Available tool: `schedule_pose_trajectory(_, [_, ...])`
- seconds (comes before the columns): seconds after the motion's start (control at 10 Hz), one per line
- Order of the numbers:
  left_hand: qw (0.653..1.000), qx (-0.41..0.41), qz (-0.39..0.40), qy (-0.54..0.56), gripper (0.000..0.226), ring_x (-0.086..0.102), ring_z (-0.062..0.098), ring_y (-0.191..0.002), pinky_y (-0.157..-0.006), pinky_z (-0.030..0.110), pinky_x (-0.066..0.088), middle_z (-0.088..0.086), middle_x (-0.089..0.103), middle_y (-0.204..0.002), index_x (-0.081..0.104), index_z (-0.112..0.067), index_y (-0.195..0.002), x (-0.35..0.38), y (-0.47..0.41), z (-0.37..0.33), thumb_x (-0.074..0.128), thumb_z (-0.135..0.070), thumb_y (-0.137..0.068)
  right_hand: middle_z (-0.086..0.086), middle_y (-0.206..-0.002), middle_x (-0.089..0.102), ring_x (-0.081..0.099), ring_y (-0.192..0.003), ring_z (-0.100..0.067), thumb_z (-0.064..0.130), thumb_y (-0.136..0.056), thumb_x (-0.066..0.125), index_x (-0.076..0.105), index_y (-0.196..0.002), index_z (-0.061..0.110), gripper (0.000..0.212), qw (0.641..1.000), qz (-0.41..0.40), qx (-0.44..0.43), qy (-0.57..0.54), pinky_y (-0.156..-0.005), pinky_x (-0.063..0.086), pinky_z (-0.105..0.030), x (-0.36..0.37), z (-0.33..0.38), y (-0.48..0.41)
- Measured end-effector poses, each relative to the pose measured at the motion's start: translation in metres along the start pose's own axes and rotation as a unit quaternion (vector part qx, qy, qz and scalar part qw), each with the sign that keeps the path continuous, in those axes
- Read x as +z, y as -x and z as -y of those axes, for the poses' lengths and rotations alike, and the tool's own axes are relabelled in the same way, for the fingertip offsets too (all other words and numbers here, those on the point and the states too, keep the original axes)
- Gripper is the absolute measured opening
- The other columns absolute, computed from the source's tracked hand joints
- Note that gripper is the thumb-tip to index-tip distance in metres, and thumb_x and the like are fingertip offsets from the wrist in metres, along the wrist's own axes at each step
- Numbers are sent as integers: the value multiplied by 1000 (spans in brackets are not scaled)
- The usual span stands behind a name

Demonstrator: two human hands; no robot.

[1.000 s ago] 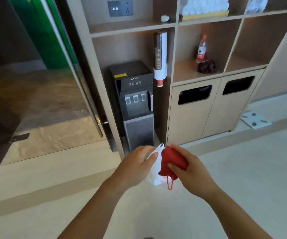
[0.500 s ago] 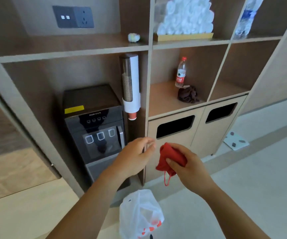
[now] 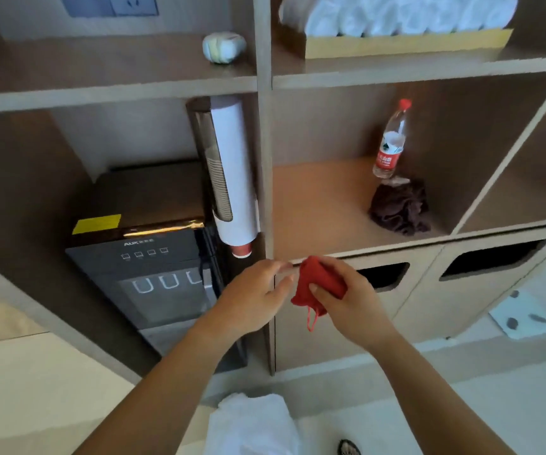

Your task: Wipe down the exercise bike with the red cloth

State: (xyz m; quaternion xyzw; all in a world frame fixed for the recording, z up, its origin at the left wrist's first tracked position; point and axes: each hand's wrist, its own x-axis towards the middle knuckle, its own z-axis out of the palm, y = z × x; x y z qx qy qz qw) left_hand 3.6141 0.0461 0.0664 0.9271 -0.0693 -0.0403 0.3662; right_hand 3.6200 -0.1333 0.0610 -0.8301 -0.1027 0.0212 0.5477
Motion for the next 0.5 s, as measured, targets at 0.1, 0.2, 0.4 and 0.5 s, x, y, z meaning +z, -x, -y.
schedule_pose_trajectory(0.1, [998,-59,-21,6,38,49,2,-116,-91,19,38,-11,54,-130,50,-29,-131,15,-31,-12,43,-42,-96,14,-109,56,57,-98,-3,12,-85,65,52,-125,24,43,998,55,-19,21,-83,50,-14,-25,-20,-51])
schedule_pose_trajectory(0.2, [993,-96,-60,-12,36,50,-1,-115,-91,17,37,-12,56,-129,52,-28,-127,24,-60,-21,43,-42,-95,12,-116,55,53,-102,-5,17,-85,66,51,-127,25,46,992,98,-65,48,-79,40,0,-37,-36,-105])
schedule_pose_trajectory(0.4, [972,-170,-144,-80,41,54,7,-113,-88,19,37,-5,55,-130,48,-24,-134,24,-87,-39,40,-42,-97,0,-139,44,45,-123,-17,31,-84,66,44,-135,25,55,965,180,-147,124,-103,35,-27,-25,-44,-191])
schedule_pose_trajectory(0.5, [962,-191,-175,-87,42,51,10,-117,-95,22,38,-4,54,-132,48,-23,-134,25,-88,-46,40,-42,-97,-1,-144,41,36,-134,-18,32,-84,65,45,-135,26,55,957,189,-170,140,-111,30,-38,-28,-54,-206])
